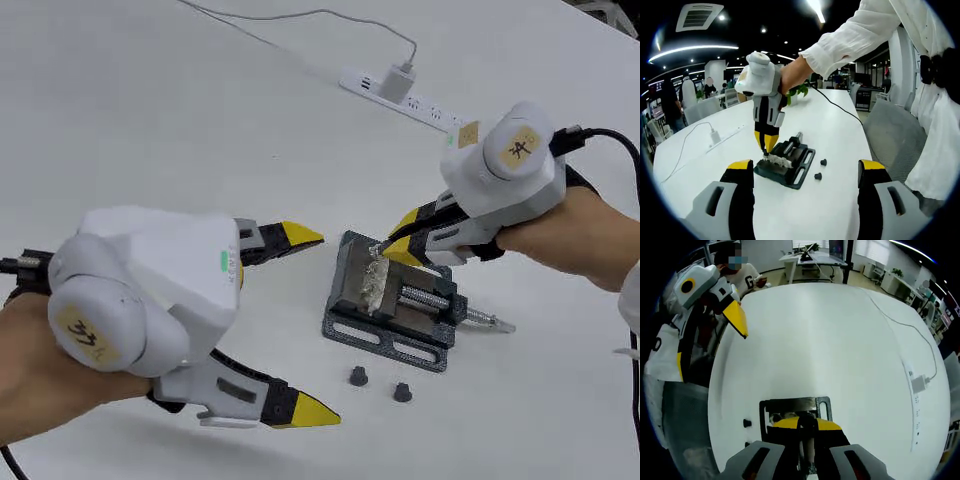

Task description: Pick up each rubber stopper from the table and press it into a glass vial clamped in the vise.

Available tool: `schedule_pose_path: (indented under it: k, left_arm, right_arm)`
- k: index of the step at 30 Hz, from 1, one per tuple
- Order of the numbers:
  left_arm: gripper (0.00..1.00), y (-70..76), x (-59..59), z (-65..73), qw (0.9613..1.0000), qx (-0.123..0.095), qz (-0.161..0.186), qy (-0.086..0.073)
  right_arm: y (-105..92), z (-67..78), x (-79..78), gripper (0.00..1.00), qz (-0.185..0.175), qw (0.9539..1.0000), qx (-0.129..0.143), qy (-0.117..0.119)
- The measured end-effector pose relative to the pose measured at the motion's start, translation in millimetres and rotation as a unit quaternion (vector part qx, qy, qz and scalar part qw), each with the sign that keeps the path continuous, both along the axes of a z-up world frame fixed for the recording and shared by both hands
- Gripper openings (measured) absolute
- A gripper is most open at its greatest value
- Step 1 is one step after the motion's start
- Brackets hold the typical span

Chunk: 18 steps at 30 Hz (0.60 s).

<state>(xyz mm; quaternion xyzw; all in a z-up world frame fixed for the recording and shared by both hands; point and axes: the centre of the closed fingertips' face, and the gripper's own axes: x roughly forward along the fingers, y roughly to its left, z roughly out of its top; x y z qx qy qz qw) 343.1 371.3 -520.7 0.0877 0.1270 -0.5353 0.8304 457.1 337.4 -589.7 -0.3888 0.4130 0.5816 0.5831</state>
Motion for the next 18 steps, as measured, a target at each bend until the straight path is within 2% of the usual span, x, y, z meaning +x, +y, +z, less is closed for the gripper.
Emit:
schedule_pose_path:
  k: [10,18]
  left_arm:
    - [0.84,0.0,0.2,2.1,1.0000,-0.003,0.002,-0.002]
    - [0.83,0.0,1.2,2.9,1.0000,-0.006,0.004,-0.001]
  right_arm:
    - [-0.8,-0.5,-2.5,0.05,0.029,0.9990,-0.029,-0.019]
    - [-0.1,0.6,-5.7,0.05,0.037,0.9978,-0.050,-0.021]
